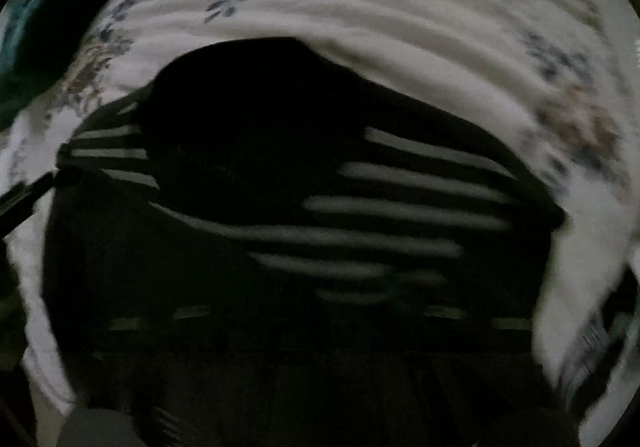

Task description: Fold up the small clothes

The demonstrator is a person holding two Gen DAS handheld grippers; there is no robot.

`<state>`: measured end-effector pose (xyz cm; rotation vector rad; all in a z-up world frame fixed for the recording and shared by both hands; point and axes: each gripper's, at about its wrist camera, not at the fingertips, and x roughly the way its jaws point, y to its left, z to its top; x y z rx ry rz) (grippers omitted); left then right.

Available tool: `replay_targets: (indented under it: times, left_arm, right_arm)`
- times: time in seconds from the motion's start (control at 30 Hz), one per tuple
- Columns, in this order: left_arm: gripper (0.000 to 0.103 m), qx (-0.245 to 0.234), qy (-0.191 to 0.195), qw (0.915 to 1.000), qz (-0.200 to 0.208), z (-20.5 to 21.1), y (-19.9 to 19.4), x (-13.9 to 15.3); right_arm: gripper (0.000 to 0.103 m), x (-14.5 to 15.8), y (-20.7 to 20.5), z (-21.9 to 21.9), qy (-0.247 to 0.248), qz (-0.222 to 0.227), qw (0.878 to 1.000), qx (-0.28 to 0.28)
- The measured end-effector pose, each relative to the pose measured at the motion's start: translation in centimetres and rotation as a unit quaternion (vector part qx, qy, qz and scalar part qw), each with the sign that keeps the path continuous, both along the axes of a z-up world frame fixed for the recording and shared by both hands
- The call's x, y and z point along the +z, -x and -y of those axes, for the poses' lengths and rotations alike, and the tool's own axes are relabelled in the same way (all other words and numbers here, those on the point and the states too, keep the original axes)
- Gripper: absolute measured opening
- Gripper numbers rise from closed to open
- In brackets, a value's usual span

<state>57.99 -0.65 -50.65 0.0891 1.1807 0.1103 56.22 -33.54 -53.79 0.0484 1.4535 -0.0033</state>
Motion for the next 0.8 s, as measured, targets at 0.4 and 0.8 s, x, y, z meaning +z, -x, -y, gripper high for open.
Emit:
replay_targets:
  times: [0.4, 0.8]
  left_arm:
    - [0.103, -0.01, 0.06, 0.9981, 0.004, 2.5, 12.0, 9.6]
    - [0.103, -0.016, 0.029, 0.9987, 0.039, 12.4, 23.2, 17.1]
  right_arm:
    - [0.103, 10.4, 15.6, 0.7, 0.074, 0.059, 0.988, -0.122]
    - [0.103, 17.6, 29.7, 9.6, -0.056, 0.106, 0.978, -0.168]
